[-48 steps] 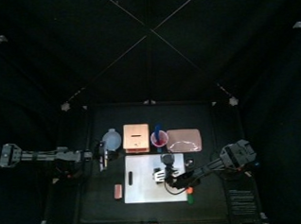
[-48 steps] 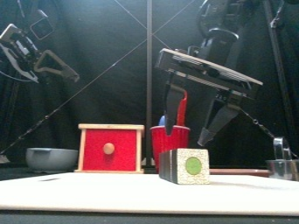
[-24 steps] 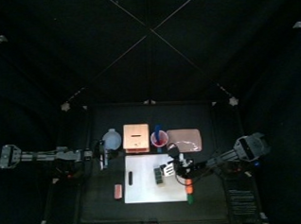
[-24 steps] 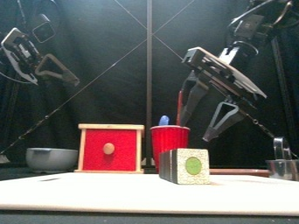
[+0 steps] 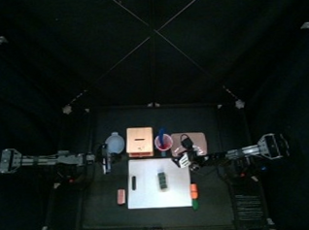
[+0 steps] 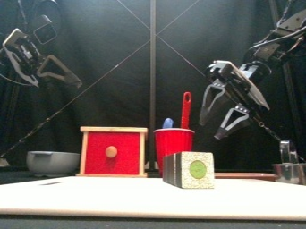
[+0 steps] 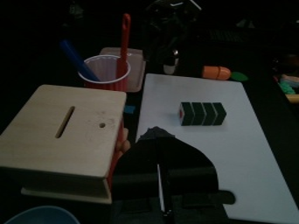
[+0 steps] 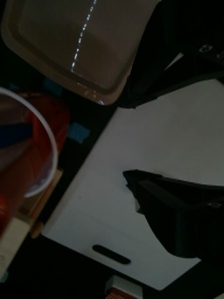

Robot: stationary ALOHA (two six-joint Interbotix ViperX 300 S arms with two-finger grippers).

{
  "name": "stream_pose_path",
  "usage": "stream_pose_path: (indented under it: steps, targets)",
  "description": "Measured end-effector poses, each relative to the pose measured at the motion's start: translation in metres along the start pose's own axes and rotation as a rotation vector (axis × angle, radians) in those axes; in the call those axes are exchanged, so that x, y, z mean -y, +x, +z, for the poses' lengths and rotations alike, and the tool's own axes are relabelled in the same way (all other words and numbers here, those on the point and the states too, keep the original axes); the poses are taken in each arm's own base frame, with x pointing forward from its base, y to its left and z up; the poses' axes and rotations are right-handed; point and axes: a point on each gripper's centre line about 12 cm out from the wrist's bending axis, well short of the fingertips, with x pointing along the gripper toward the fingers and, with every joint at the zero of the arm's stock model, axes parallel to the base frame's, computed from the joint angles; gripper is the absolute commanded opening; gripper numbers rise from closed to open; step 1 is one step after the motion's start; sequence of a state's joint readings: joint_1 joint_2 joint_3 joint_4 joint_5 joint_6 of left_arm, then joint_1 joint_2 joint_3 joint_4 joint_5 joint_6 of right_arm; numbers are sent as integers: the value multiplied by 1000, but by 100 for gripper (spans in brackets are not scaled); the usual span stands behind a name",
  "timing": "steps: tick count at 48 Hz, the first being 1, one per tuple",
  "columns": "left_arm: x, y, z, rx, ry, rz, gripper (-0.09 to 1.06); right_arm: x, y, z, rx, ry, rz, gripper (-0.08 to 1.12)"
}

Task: Place sushi on board then cut the sushi with the knife then place the pieces on the plate
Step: Pick knife at handle with right hand

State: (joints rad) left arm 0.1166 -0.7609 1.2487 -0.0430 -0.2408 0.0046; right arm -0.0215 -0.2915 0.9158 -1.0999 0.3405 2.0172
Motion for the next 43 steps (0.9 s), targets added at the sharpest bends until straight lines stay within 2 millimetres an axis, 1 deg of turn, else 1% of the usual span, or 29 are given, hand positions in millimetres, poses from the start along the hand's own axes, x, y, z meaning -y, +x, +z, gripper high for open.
stream_pose_path:
  steps: [13,24,33,43]
  targets:
    - [-2,0,2,9,-51,14,-2,29,-8,27,38,-60,-6,91]
    - [-2,0,2,12,-61,15,-2,44,-12,45,63,-112,-24,90]
    - [-2,0,3,15,-63,17,-2,51,-16,57,83,-146,-41,91]
    - [-3,0,3,16,-63,21,-2,52,-20,71,108,-203,-57,91]
